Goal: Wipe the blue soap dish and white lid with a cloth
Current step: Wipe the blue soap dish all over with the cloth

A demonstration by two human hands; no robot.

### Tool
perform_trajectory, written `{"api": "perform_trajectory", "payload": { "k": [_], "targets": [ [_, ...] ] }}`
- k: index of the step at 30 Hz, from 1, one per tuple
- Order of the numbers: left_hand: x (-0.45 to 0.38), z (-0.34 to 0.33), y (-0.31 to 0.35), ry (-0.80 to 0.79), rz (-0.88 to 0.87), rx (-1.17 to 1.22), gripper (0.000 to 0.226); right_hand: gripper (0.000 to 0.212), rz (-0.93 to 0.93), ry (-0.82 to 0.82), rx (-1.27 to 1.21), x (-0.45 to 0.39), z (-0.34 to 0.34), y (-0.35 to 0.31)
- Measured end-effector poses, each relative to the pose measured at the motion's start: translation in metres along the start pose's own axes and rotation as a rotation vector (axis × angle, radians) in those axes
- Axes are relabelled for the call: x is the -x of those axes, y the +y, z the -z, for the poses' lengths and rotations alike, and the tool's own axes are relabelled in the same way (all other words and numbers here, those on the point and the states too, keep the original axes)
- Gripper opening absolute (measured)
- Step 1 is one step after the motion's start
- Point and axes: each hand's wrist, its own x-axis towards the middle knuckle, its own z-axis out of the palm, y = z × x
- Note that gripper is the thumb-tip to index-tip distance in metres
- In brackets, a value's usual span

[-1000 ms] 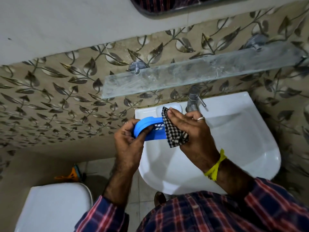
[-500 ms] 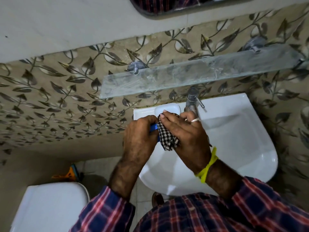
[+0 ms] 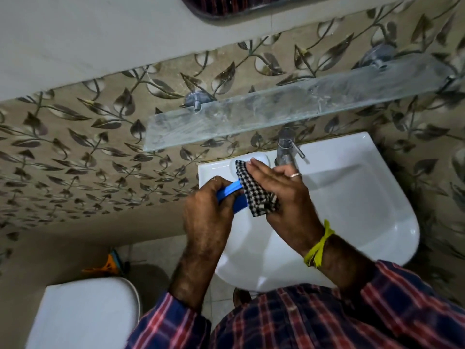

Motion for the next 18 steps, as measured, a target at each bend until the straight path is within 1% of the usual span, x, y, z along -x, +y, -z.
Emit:
{"api": "perform_trajectory", "payload": {
  "k": [2,4,6,8,10,12,14,16,18],
  "targets": [
    [-0.003,0.001,-0.003,0.022,-0.006,0.044,0.01,0.067,0.056,-0.018,0.018,0.005,0.002,-0.003],
    [-0.001,0.001,-0.004,0.015,-0.003,0.102,0.007,0.066,0.082,-0.02,0.036,0.009,0.005,0.0],
    [0.004,-0.005,-0.003,0.017,0.036,0.173,0.014,0.068,0.046,0.03,0.029,0.001,0.003,0.006],
    [0.006,-0.01,-0.003,0.046,0.09,0.266,0.025,0.062,0.046,0.074,0.005,-0.005,-0.001,0.005],
    [0.002,-0.009,-0.007,0.069,0.142,0.375,0.029,0.059,0.075,0.07,-0.009,-0.002,-0.003,-0.001],
    [0.001,-0.006,-0.005,0.07,0.142,0.421,0.03,0.059,0.088,0.067,-0.01,0.003,-0.001,-0.001],
    [0.004,-0.01,-0.003,0.053,0.145,0.445,0.03,0.054,0.073,0.118,0.016,-0.003,-0.002,0.005],
    [0.007,-0.014,0.0,0.026,0.168,0.475,0.029,0.04,0.076,0.154,0.051,-0.012,-0.002,0.008],
    [0.004,-0.017,0.0,-0.07,0.152,0.421,0.022,0.035,0.122,0.138,0.103,-0.017,-0.003,0.009]
  ]
}}
